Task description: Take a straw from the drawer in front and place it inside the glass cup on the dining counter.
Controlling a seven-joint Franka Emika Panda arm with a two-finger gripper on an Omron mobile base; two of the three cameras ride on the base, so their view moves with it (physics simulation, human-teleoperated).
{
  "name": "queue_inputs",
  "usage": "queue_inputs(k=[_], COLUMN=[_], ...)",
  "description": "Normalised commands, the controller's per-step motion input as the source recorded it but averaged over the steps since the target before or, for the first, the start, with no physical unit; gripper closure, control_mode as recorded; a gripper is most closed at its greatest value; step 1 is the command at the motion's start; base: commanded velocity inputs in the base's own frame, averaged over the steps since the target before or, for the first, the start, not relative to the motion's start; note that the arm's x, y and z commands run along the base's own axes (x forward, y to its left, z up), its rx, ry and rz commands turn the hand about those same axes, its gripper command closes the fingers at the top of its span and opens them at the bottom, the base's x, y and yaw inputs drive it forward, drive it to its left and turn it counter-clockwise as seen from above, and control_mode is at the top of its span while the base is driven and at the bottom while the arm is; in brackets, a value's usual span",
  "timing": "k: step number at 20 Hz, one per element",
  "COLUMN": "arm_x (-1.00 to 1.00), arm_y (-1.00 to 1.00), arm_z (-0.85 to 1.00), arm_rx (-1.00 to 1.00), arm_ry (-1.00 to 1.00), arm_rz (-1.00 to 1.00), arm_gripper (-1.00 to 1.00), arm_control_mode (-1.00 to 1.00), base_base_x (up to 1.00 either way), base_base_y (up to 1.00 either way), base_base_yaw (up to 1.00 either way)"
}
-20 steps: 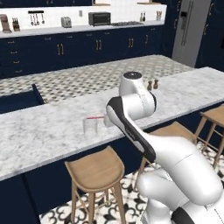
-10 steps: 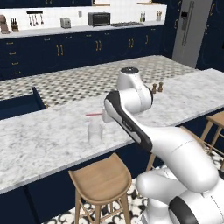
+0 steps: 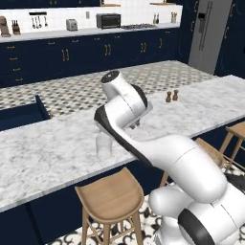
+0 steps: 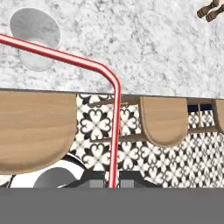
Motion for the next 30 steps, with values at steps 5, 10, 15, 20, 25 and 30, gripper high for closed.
queue_inputs(k=[5,10,15,20,25,30], arm_x=[0.22,0.09,0.00,0.17,0.34,0.06], arm_y=[0.00,0.09,0.46,0.56,0.23,0.22], arm_z=[0.25,0.00,0.00,-0.01,-0.20,-0.28], arm_rx=[-0.52,-0.42,-0.30,-0.24,-0.32,-0.24], arm_ry=[0.01,0.09,-0.02,-0.07,-0.13,-0.05], arm_rz=[0.02,0.04,0.01,0.00,0.00,0.00], arm_gripper=[1.00,1.00,1.00,1.00,1.00,1.00], arm_control_mode=[-1.00,-1.00,-1.00,-1.00,-1.00,-1.00], base_base_x=[0.00,0.00,0.00,0.00,0.00,0.00], base_base_y=[0.00,0.00,0.00,0.00,0.00,0.00], base_base_yaw=[0.00,0.00,0.00,0.00,0.00,0.00])
